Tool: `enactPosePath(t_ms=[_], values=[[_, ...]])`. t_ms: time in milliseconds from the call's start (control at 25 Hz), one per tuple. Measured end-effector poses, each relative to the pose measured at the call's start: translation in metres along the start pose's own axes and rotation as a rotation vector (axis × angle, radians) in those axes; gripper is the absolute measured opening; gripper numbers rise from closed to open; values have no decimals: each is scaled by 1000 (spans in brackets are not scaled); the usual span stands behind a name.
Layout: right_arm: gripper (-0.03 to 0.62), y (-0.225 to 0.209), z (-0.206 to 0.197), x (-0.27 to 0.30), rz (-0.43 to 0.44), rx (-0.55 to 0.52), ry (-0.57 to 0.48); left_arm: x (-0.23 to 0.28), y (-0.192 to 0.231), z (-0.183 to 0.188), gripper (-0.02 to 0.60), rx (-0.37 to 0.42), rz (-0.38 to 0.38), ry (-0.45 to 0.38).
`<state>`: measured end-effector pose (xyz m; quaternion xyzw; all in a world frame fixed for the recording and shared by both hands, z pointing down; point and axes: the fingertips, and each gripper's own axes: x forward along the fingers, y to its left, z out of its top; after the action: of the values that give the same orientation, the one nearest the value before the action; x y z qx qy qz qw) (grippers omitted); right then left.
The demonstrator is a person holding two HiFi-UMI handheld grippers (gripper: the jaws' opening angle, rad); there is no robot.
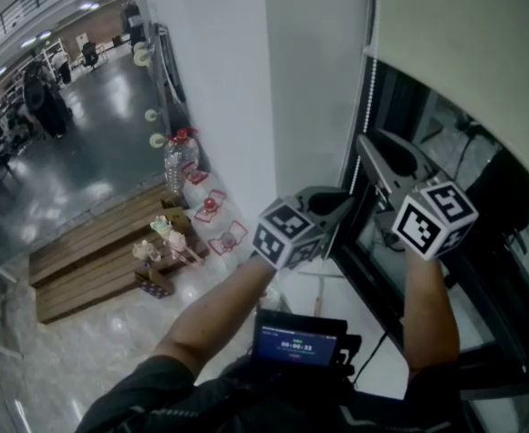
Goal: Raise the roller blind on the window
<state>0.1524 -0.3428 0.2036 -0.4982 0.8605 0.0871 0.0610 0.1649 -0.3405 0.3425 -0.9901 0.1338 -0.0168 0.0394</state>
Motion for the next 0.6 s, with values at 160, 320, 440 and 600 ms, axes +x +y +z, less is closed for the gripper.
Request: enactPosePath(t_ms=[160, 320, 440, 600], values=[[97, -6, 2, 16, 1, 16, 14, 1, 0, -1, 6, -10, -2, 0], [13, -10, 2, 18, 3, 56, -19, 0, 0, 0, 6, -10, -5, -9], [12, -8, 2, 18, 4, 42, -14, -1, 2, -1, 6, -9, 6, -16], [11, -4, 3, 18, 13, 39, -19, -2, 0, 1, 6, -6, 2, -26]])
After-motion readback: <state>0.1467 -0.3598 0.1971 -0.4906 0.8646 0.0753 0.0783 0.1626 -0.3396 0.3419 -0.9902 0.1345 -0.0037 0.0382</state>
